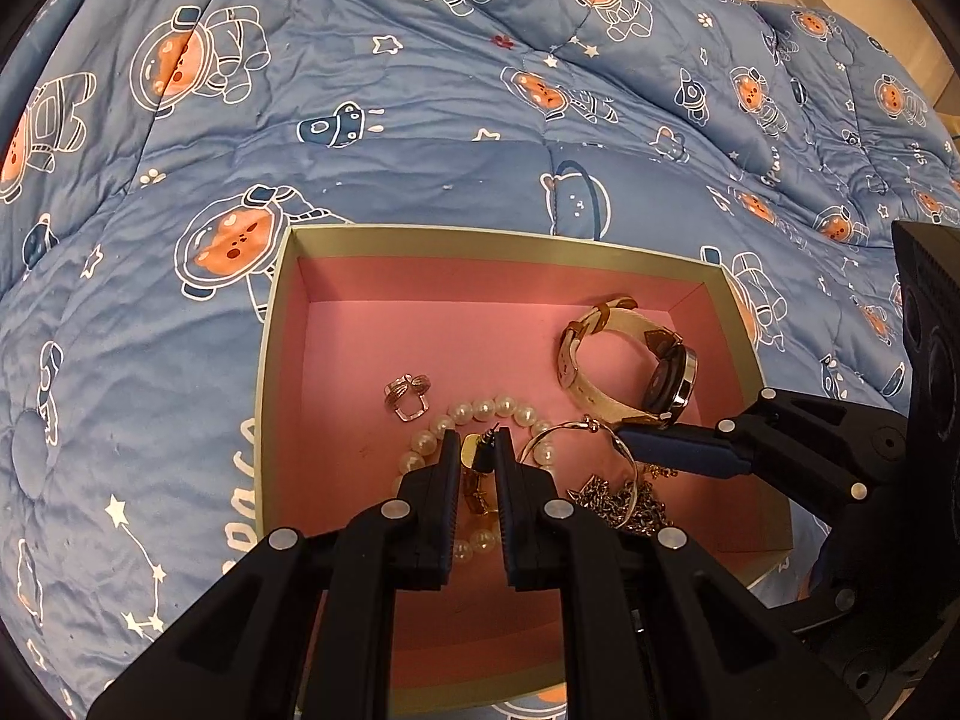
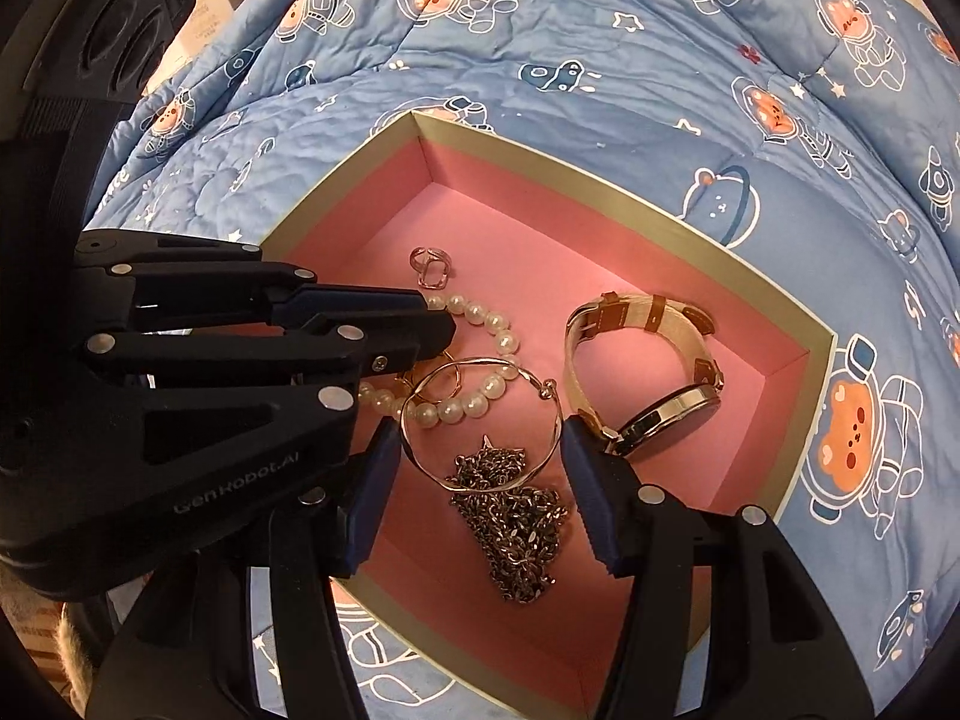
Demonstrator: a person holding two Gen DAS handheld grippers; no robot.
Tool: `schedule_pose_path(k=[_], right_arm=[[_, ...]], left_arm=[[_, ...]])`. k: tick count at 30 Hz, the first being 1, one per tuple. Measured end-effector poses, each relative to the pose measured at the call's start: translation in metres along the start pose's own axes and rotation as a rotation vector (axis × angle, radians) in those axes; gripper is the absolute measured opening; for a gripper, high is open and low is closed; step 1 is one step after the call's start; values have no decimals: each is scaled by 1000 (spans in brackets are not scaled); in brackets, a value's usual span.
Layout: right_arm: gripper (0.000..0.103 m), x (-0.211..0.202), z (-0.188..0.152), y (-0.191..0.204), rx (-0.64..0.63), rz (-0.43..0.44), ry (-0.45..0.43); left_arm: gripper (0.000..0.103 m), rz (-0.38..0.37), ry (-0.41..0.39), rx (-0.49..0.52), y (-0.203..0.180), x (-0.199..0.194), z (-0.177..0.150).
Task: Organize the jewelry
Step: 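Open both tools to drop the charm and bangle in the box, then move both tools to the last items and grasp the gold lock charm with the right tool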
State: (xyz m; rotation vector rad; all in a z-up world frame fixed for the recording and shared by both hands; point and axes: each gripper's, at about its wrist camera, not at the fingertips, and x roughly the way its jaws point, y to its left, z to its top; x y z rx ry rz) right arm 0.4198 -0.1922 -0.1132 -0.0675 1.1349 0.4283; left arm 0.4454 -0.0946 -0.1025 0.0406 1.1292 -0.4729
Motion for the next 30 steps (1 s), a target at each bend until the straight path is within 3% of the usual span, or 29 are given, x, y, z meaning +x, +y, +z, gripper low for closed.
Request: schedule_pose_path(k=[4, 10, 13, 17, 23, 25, 30], right_arm=[[66, -2, 0, 1, -9, 18, -13], [68, -11, -2, 1, 4, 29, -44], [77, -21, -7, -3, 16, 56, -78], [79, -37, -17, -3, -6, 47, -134], [87, -62, -35, -2, -29, 49, -209], [87, -70, -42, 0, -37, 53, -227], [87, -84, -71, 8, -46, 68, -260]], left_arm=[[25, -13, -8, 4, -3, -3, 0], [56, 3, -42, 16, -11, -11, 2], [60, -10, -65, -4, -8, -18, 1], [79, 0, -112, -25, -2, -31, -3], [91, -30, -184, -63, 7, -53, -16], [96, -18, -204, -67, 8, -60, -24], [96, 36, -242, -25, 4, -77, -54]])
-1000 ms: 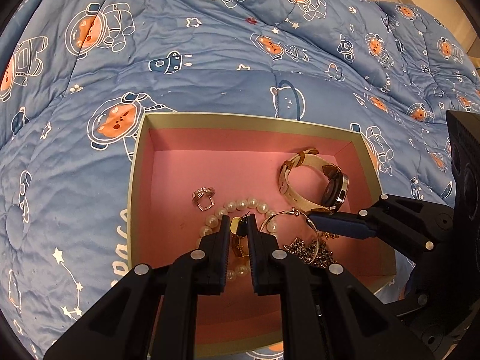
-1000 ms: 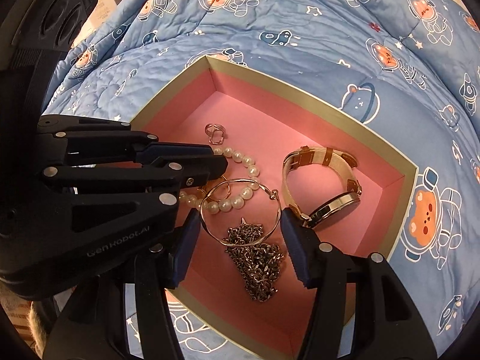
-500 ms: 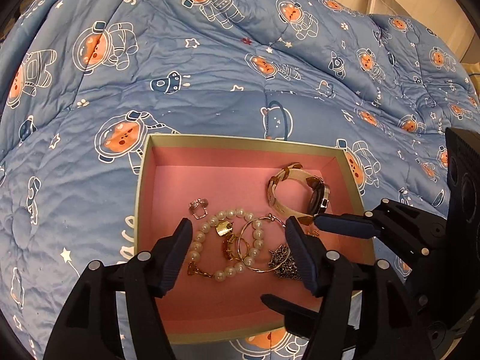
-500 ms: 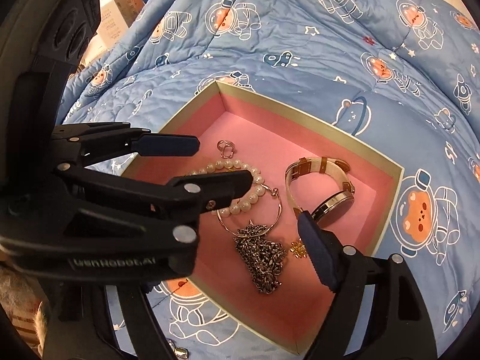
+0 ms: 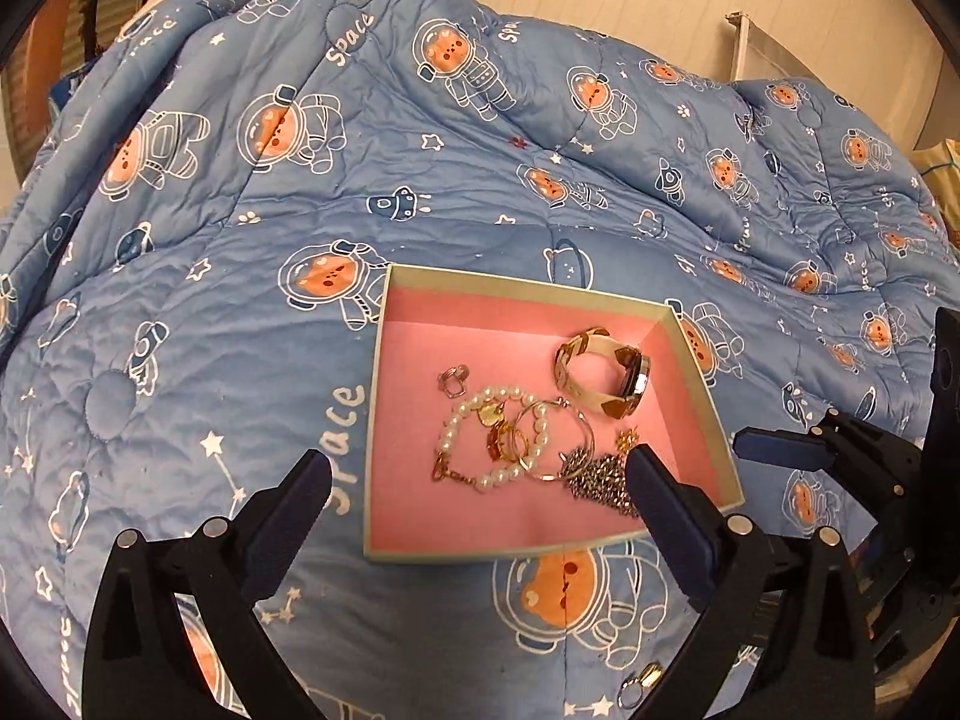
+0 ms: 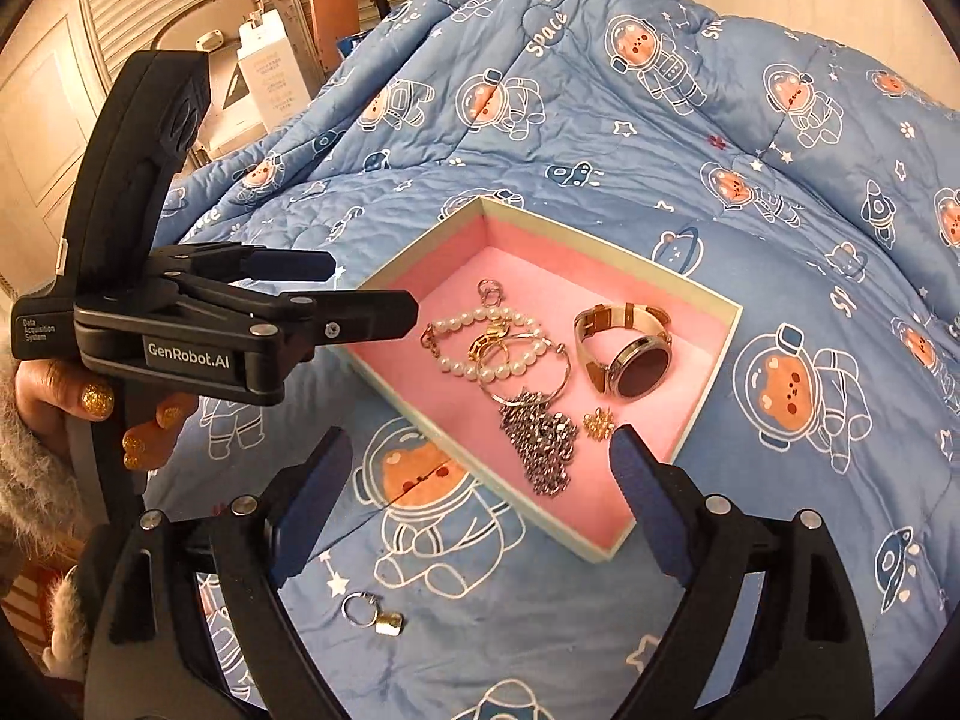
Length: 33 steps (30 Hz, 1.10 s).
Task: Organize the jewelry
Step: 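Move both tools to the last items and grasp the gold lock charm with the right tool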
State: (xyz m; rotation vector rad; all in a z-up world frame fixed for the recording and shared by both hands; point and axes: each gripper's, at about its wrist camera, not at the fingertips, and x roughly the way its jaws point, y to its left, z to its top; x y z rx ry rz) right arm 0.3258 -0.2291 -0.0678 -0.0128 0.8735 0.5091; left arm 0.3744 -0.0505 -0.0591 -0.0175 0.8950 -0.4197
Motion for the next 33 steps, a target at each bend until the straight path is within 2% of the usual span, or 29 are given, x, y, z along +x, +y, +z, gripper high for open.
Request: schedule_pose_path(k=[6, 13, 18, 25, 28, 30, 33], right_arm=[[87, -15, -41, 21, -66, -18, -5], [87, -21, -79, 24, -54, -42, 19], [87, -24, -97, 27, -57, -68, 24], [86, -25, -112, 32, -28, -90, 23], [79, -24, -116, 38, -44, -103, 23], [70, -22, -117, 41, -63, -114, 31], [61, -15, -119, 44, -90, -129, 47]], left_arm=[[96, 10, -29, 64, -5, -24, -47], [96, 56, -11, 112, -9, -37, -104], [96, 51, -3, 145, -19, -44, -127], [96, 44, -8, 155, -37, -47, -144], [96, 52, -10, 162, -42, -48, -149], [96, 79, -13, 175, -44, -49, -152], [96, 90, -19, 170, -42, -53, -157]])
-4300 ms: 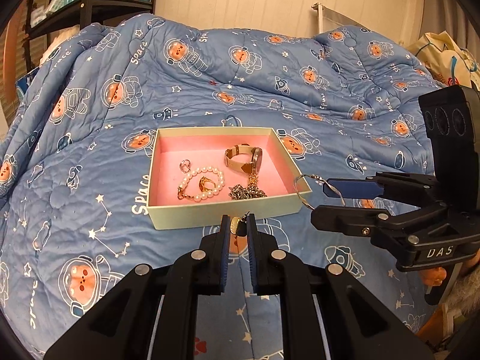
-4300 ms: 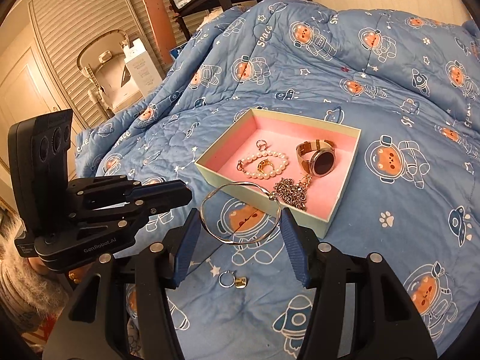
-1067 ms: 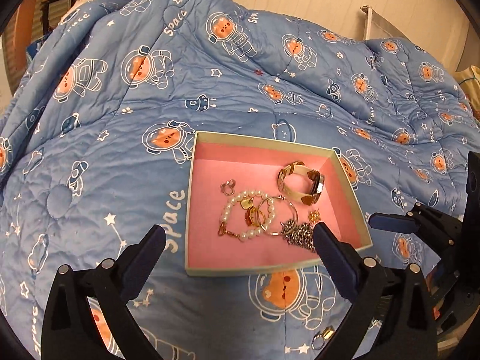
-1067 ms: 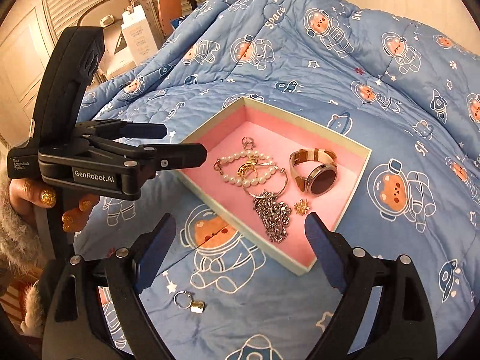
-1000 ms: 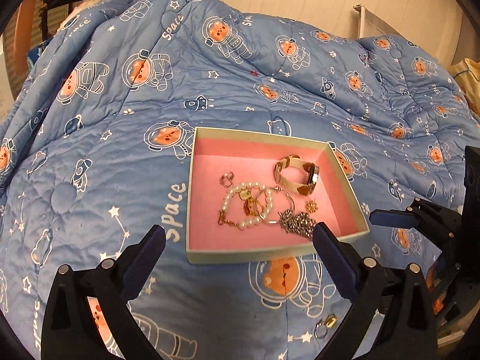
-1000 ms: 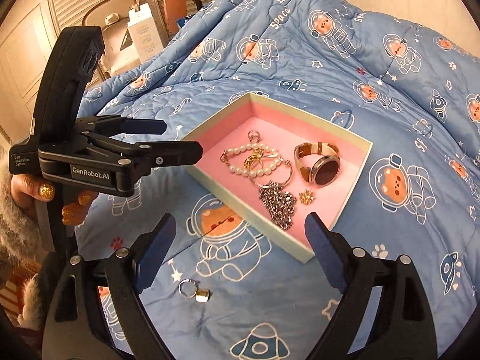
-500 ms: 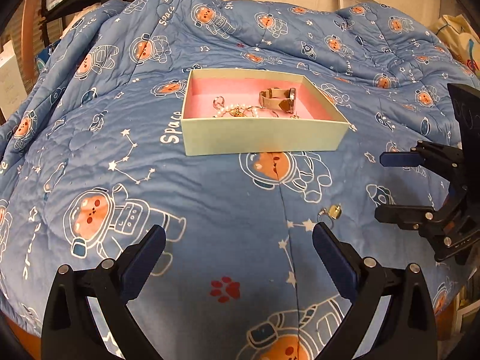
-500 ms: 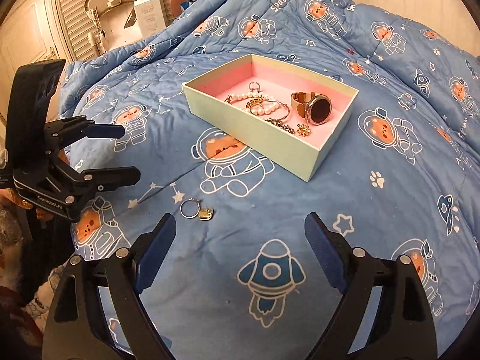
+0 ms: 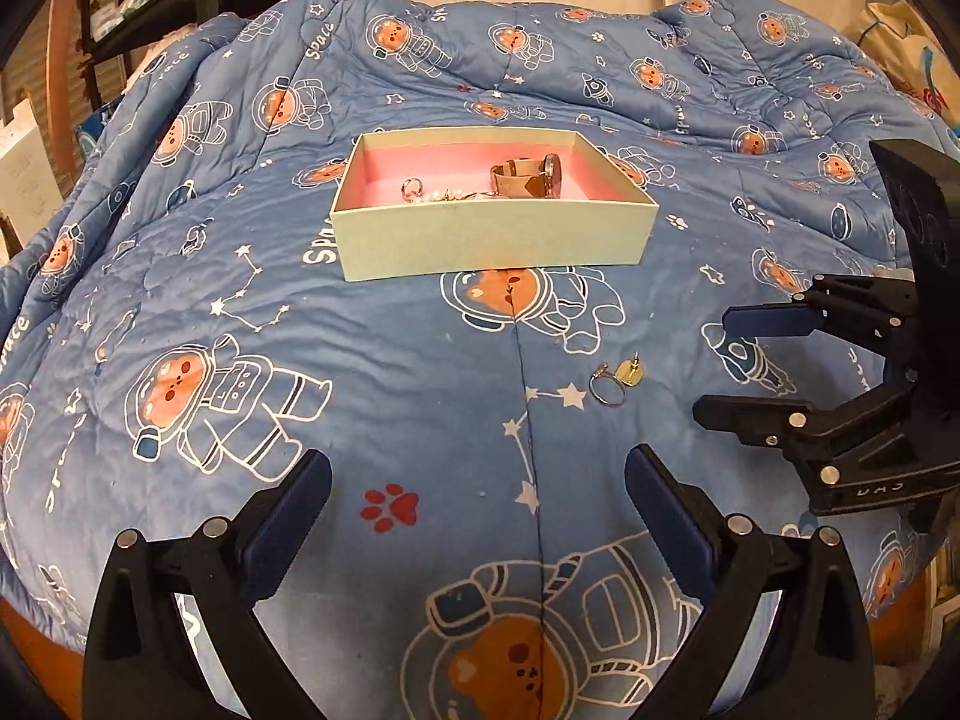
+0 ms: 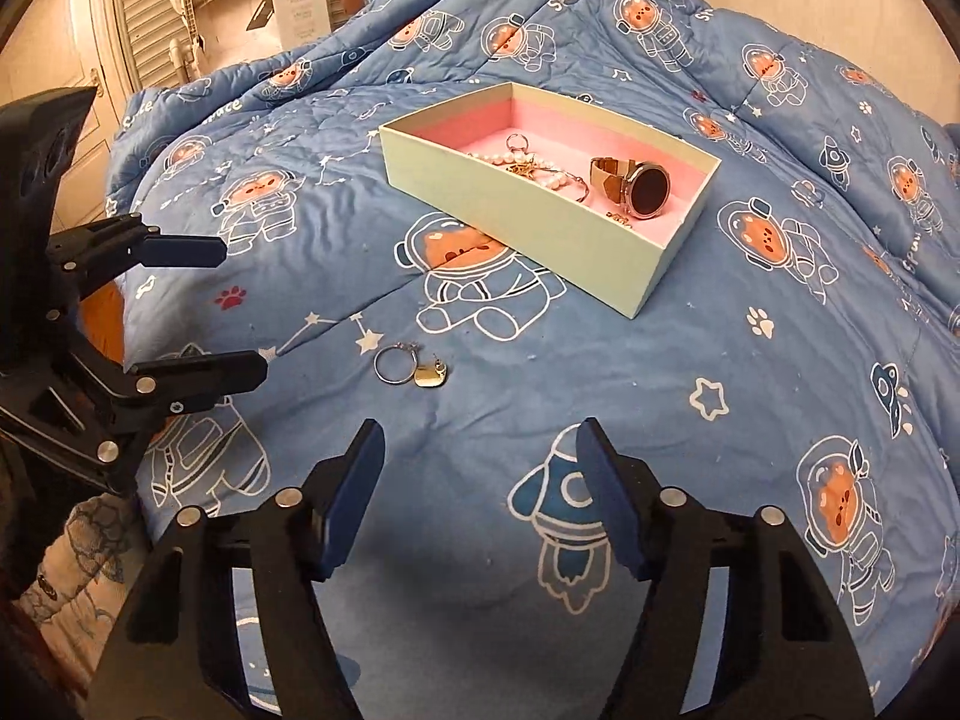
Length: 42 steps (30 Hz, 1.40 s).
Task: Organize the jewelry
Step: 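Move both tools to the last items and grasp the gold lock charm with the right tool, then grasp the silver ring with the left tool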
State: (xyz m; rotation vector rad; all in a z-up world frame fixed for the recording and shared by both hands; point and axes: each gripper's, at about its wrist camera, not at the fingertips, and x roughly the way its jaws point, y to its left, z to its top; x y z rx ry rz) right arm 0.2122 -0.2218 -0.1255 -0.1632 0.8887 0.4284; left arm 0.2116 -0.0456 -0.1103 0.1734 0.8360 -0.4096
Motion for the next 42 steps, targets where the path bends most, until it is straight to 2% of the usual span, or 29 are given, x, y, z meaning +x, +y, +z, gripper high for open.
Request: schedule_pose_path(k=[3, 13, 16, 18, 21, 28, 34, 36, 38, 42], right_arm=[[53, 9, 1, 1, -8, 6, 19], [38, 36, 18, 9, -49, 32, 31], [30, 38, 20, 10, -45, 41, 27], [20, 38, 20, 12, -44, 47, 21], [14, 38, 18, 12, -30, 59, 14], [12, 30, 14, 6, 3, 60, -3], [12, 22, 9, -5, 51, 47, -4], [12, 20, 7, -9, 66, 39, 1], [12, 17, 4, -12, 76, 31, 3], [12, 15, -1, -20, 101, 23, 6]], left_arm=[[96, -4, 1, -5, 1, -2, -3], [93, 0, 14, 46, -12, 2, -1], [93, -5, 13, 47, -14, 3, -1], [93, -7, 17, 48, -13, 4, -2], [93, -10, 22, 48, -14, 6, -2], [73, -15, 25, 63, -19, 15, 6], [71, -28, 19, 102, -30, 24, 18], [66, -23, 17, 137, -37, 28, 22], [58, -6, 29, 176, -45, 36, 24], [49, -3, 49, 205, -54, 50, 27]])
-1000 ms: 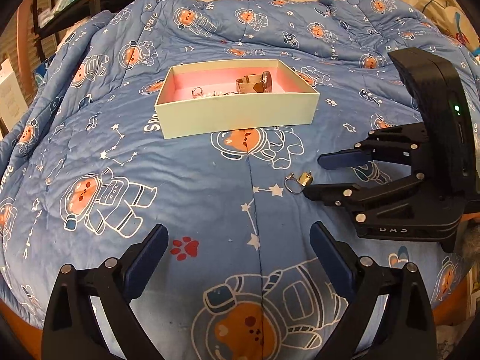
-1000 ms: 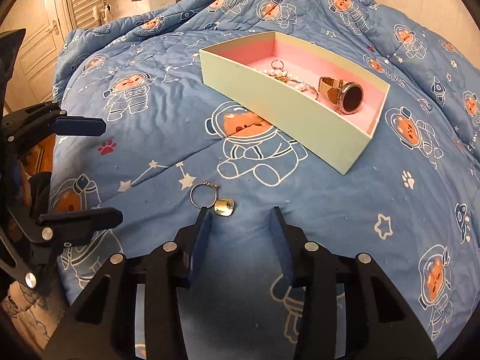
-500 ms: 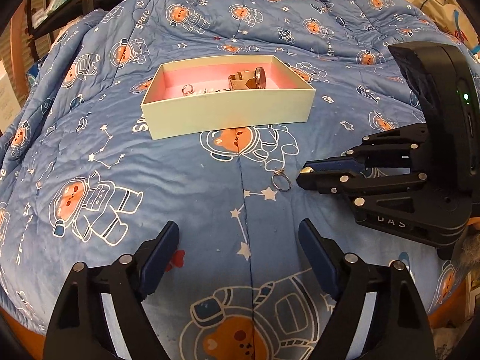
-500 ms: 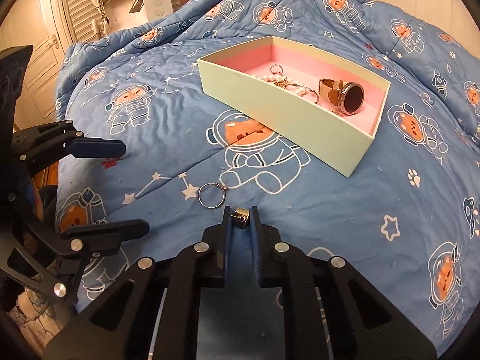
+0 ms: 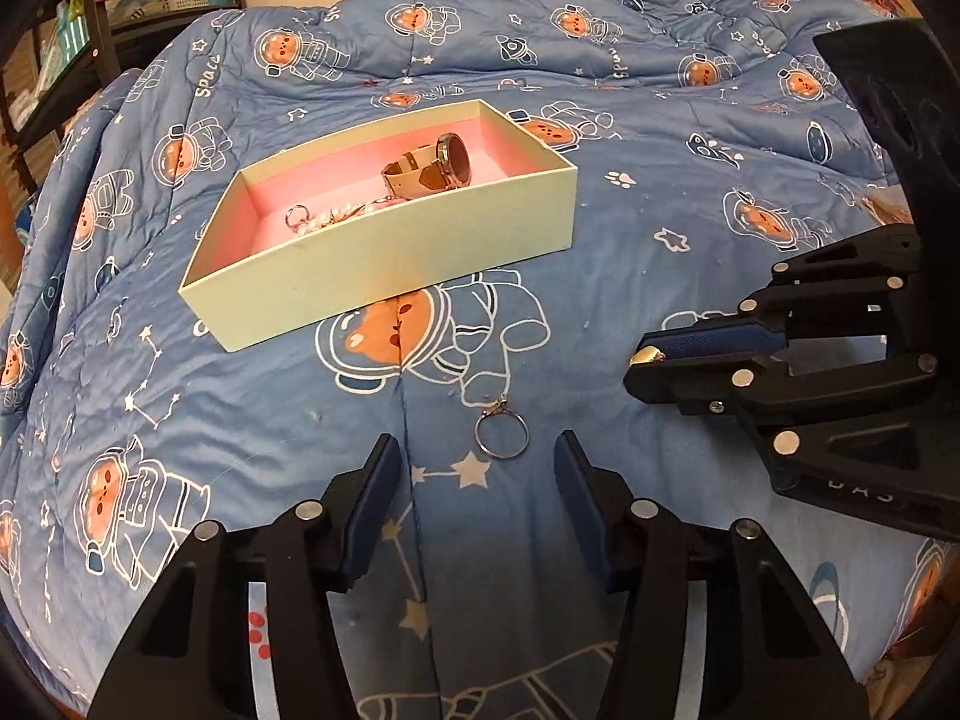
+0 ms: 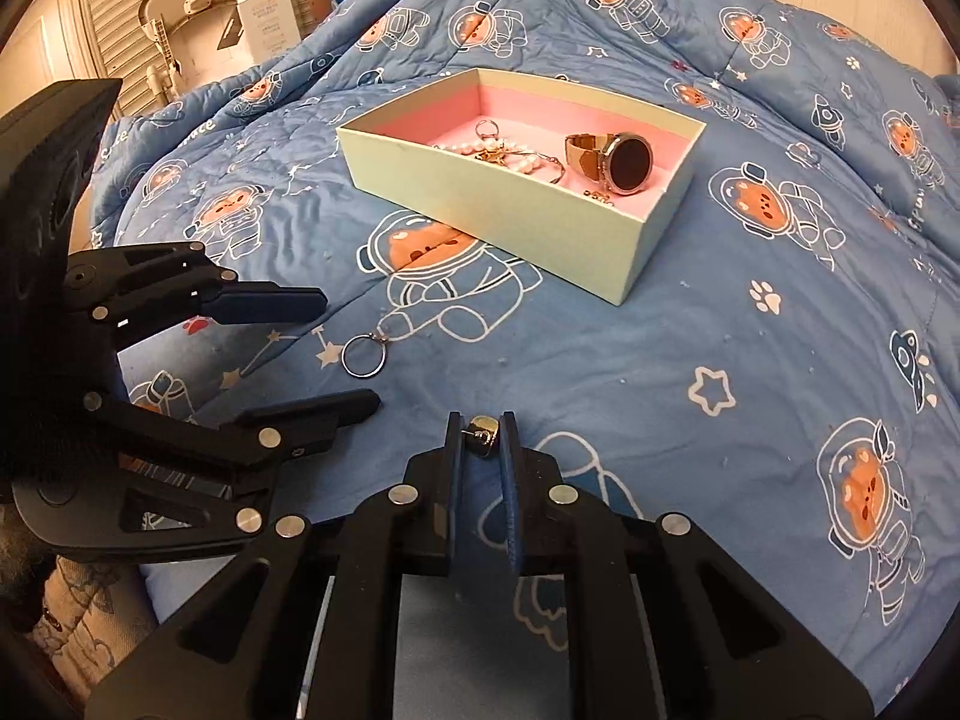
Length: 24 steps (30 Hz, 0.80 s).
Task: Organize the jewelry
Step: 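Grasp the silver ring with the left tool, then carry the silver ring into the box with the left tool while the right tool carries the lock charm there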
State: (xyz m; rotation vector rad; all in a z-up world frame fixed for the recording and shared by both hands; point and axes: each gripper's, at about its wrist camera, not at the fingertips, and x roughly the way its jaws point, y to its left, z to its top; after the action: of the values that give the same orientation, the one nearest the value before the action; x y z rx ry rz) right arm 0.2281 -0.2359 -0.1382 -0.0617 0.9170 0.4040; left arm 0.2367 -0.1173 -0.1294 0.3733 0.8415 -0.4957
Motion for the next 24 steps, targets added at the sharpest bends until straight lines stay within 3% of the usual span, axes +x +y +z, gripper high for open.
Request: schedule_pose_path(k=[7, 14, 24], right_arm=[[12, -2, -4, -4, 28, 1, 3], [12, -2, -5, -5, 46, 1, 4], [12, -8, -1, -2, 61, 25, -6]], left_arm=[[17, -24, 3, 5, -4, 7, 7], [17, -81, -12, -96, 8, 0, 1], [17, -112, -44, -166, 19, -22, -5]])
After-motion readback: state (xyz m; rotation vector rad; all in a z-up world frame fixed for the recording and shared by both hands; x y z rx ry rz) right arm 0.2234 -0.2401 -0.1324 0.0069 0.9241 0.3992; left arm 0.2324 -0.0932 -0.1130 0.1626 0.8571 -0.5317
